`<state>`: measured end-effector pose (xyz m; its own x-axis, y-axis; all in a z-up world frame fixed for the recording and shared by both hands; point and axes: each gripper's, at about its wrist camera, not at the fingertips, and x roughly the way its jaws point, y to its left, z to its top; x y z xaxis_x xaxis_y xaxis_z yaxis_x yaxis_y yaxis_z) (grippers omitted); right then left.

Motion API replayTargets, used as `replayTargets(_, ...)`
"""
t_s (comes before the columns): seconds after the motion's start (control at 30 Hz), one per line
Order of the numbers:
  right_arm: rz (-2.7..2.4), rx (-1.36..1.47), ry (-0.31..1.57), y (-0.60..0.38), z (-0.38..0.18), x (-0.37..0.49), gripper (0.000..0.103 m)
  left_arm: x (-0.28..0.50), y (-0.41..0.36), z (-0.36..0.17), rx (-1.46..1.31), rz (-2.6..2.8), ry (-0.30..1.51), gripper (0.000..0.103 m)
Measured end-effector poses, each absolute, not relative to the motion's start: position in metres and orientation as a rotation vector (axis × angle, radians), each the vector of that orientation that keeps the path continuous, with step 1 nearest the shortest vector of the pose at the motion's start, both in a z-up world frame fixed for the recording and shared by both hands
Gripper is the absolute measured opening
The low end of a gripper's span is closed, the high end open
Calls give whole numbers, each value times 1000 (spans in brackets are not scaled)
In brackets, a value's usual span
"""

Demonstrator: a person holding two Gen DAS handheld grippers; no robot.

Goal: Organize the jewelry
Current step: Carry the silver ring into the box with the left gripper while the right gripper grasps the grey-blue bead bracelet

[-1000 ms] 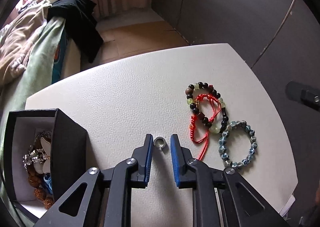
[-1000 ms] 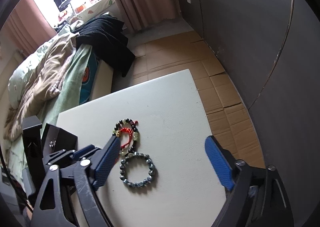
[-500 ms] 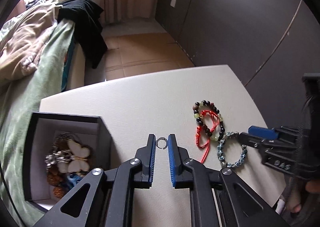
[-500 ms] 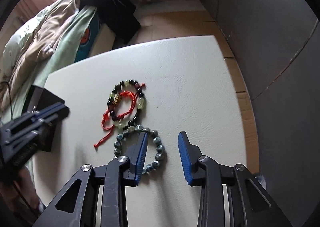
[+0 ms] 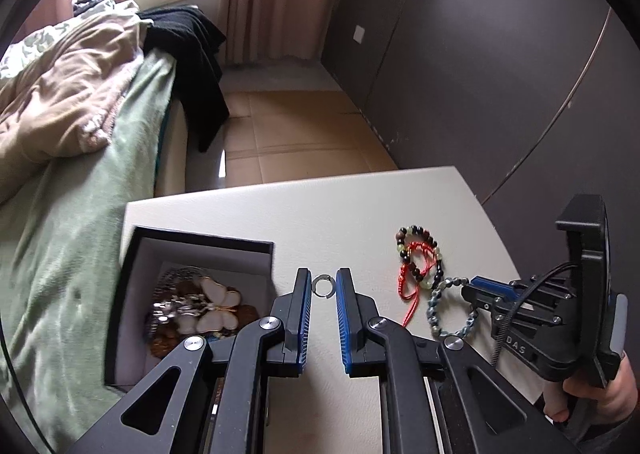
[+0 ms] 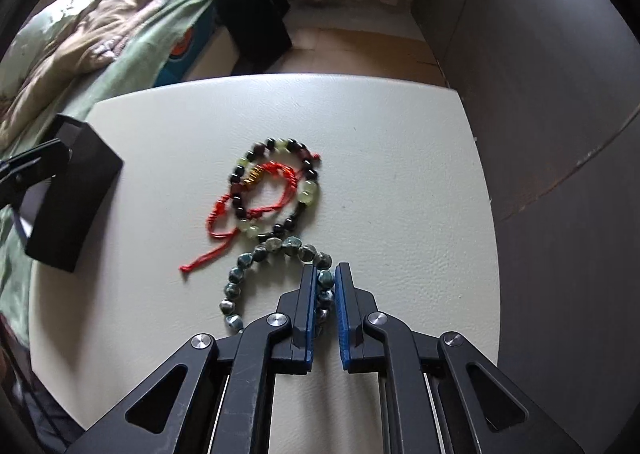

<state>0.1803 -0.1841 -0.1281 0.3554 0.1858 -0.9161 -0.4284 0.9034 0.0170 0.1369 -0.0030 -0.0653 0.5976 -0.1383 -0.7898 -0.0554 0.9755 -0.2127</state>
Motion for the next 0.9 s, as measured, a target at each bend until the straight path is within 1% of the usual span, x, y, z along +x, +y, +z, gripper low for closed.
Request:
replayTargets(0.27, 557, -13, 1060, -188, -85, 170, 10, 123, 27, -47, -259, 2, 882, 13)
replayTargets(0.5, 647, 76, 989, -164, -66, 161, 10, 114, 66, -42, -346, 53, 861, 13)
replayTargets(0.73, 704, 98, 950, -148, -55, 151, 11, 107, 83, -40, -407, 43, 888, 13)
replayTargets(0.9, 731, 99, 949, -133, -56, 148, 11, 101, 84, -45, -411, 11, 957, 13)
